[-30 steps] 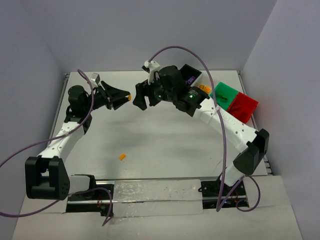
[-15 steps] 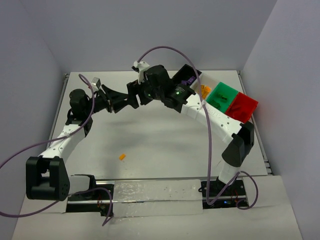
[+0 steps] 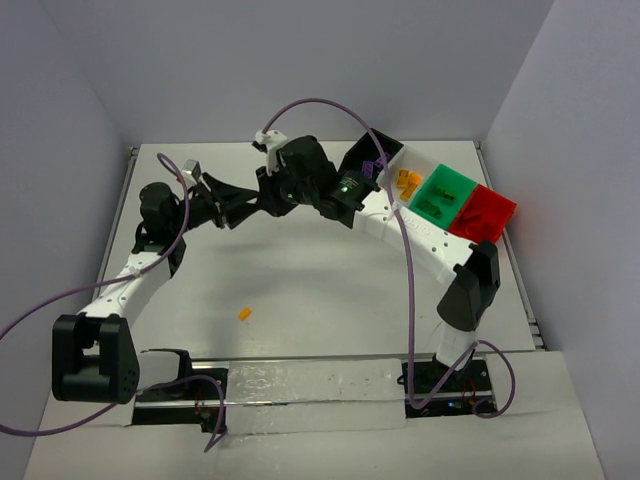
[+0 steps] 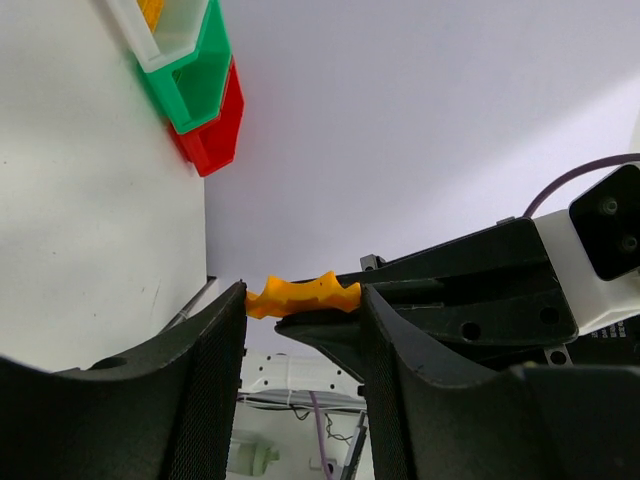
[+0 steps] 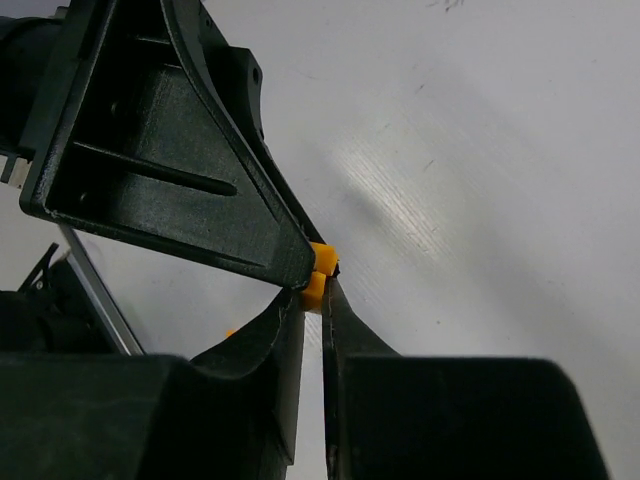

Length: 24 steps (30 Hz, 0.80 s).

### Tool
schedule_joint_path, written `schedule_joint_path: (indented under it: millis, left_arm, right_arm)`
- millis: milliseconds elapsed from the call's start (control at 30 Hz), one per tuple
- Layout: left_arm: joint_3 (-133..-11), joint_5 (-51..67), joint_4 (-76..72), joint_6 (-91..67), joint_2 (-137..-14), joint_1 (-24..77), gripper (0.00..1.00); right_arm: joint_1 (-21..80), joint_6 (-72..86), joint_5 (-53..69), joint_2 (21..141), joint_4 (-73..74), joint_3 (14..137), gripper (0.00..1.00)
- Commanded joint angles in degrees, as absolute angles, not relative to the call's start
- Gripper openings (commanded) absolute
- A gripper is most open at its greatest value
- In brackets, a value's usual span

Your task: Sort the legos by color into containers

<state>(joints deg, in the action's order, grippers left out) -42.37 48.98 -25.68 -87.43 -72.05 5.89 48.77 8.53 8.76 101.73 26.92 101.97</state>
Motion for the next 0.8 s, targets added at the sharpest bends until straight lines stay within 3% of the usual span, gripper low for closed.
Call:
schedule_joint_path:
  millis: [0,33,167,200,367,467,767]
  left_arm:
    - [-41.8,49.8,-28.7,-87.6,-70.3,5.7,0.1]
    - [-42.0,49.8,-28.1,-87.0,-70.2,5.7,0.21]
    - [-45.0,49.8,-21.9,-81.6,-70.0,5.2,0.93]
    - [-45.8,49.8,-19.5,-79.0,-69.9,4.9,0.98]
    - [-57.3,48.1,-3.3,-56.7,-72.8,0.4,0.99]
    - [-67.4,40.7,14.0,-38.3,-73.9,0.2,0.99]
    - [-67.4,24.0,29.3,-6.0,-68.2,3.1,0.99]
  right_arm:
    - [48.3,7.4,9.2,100.6,21.7,101.5,0.03]
    - [48.4,7.2,9.4,100.4,22.0,101.4,0.0]
    - [48.0,6.6,8.9,97.9,22.0,98.8,0.0]
    - [47.8,6.4,8.5,97.0,22.0,97.7,0.0]
    - [43.6,5.5,7.7,92.1,22.3,92.3,0.0]
    - [37.6,4.2,7.4,88.2,22.5,87.1,0.0]
    - [16.3,-3.6,3.0,90.7,25.3,84.6,0.0]
